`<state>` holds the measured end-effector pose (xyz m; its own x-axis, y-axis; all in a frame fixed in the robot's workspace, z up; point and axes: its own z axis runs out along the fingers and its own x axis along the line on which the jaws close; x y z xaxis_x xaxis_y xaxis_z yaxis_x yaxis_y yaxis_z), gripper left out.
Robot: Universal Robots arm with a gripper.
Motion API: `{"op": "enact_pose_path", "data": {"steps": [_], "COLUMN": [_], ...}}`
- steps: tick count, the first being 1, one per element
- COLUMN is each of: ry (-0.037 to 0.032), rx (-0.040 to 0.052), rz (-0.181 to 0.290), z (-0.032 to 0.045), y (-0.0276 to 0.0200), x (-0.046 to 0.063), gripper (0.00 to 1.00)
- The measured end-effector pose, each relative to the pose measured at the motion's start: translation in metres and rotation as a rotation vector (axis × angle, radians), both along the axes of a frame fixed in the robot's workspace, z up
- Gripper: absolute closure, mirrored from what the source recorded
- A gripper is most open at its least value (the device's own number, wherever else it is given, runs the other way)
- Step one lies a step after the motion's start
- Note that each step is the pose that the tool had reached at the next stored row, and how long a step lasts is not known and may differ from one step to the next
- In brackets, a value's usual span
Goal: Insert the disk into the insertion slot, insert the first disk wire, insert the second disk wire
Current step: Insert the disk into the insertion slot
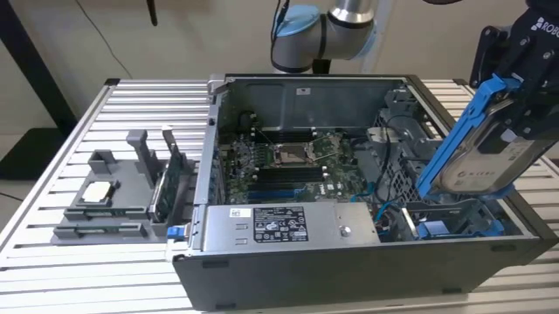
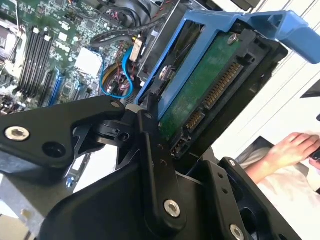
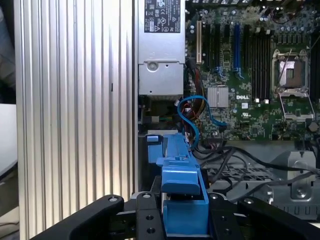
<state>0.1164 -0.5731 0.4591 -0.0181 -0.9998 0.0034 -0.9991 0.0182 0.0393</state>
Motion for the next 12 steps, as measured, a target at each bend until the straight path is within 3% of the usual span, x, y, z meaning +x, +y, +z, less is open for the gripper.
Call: {"op": "enact_pose_path", "data": {"steps": [12], "ry": [0.0000], "rx": [0.0001], "rz": [0.000], "z": [-0.0078], "y": [0.0000], "x": [0.0000], "gripper": [0.67]}}
